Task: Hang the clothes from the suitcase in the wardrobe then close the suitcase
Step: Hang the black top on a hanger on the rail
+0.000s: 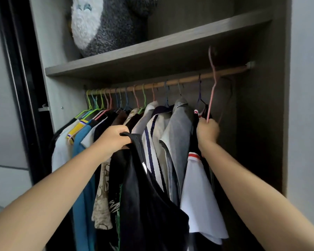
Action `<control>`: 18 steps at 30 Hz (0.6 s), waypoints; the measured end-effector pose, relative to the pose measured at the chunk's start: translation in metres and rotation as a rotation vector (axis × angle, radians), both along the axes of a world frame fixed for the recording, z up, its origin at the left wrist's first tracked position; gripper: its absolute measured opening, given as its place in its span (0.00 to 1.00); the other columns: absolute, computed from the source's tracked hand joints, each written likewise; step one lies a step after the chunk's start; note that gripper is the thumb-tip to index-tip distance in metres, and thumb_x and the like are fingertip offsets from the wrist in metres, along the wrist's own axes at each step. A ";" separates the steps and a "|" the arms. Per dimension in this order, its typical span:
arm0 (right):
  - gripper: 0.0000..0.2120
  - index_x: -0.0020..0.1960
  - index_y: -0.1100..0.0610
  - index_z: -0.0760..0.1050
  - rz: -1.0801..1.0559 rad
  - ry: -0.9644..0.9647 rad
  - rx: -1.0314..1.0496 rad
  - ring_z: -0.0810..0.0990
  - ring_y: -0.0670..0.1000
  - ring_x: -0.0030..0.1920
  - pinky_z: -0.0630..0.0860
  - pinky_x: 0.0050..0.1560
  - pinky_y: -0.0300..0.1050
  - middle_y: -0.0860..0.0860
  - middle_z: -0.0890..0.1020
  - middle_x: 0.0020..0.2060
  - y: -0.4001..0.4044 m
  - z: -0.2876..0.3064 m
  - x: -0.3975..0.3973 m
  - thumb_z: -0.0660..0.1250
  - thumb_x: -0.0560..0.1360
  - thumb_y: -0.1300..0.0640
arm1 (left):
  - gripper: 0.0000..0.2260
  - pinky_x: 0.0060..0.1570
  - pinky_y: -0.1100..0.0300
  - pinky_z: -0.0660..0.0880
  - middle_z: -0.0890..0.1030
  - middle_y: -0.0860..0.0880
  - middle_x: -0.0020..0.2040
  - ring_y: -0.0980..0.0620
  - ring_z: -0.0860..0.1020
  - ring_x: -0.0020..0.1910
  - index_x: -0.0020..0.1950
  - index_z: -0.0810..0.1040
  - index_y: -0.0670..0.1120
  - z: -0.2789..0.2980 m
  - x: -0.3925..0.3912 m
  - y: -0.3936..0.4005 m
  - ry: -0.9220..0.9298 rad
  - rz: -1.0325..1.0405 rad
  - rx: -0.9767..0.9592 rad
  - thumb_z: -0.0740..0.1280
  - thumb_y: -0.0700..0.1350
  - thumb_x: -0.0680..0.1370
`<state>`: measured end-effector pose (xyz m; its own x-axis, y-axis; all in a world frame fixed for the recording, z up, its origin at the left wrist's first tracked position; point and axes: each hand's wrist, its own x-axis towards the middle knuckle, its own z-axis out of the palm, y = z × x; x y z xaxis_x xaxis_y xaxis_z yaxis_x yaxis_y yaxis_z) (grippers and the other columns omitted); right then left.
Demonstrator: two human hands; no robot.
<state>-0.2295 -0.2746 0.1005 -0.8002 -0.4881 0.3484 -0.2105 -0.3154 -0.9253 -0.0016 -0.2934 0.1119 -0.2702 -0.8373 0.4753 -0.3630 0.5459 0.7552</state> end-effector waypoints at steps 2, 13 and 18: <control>0.09 0.46 0.65 0.72 0.028 0.053 -0.026 0.74 0.58 0.46 0.68 0.48 0.48 0.61 0.75 0.41 0.010 -0.021 0.014 0.56 0.77 0.62 | 0.15 0.29 0.67 0.74 0.67 0.46 0.30 0.52 0.70 0.31 0.30 0.66 0.41 -0.007 0.010 -0.003 0.066 0.035 0.016 0.62 0.29 0.74; 0.21 0.27 0.56 0.58 0.061 0.333 0.226 0.61 0.49 0.25 0.59 0.31 0.44 0.50 0.62 0.22 0.073 -0.144 0.066 0.60 0.77 0.61 | 0.13 0.42 0.52 0.65 0.67 0.45 0.31 0.46 0.67 0.38 0.30 0.68 0.42 -0.022 0.086 0.017 0.134 0.062 -0.024 0.62 0.29 0.72; 0.11 0.56 0.65 0.71 0.006 0.393 0.343 0.75 0.60 0.40 0.66 0.38 0.46 0.61 0.77 0.39 0.084 -0.121 0.103 0.59 0.75 0.65 | 0.15 0.40 0.56 0.65 0.66 0.45 0.29 0.49 0.66 0.34 0.29 0.67 0.42 -0.032 0.119 0.040 0.058 0.028 -0.044 0.63 0.29 0.72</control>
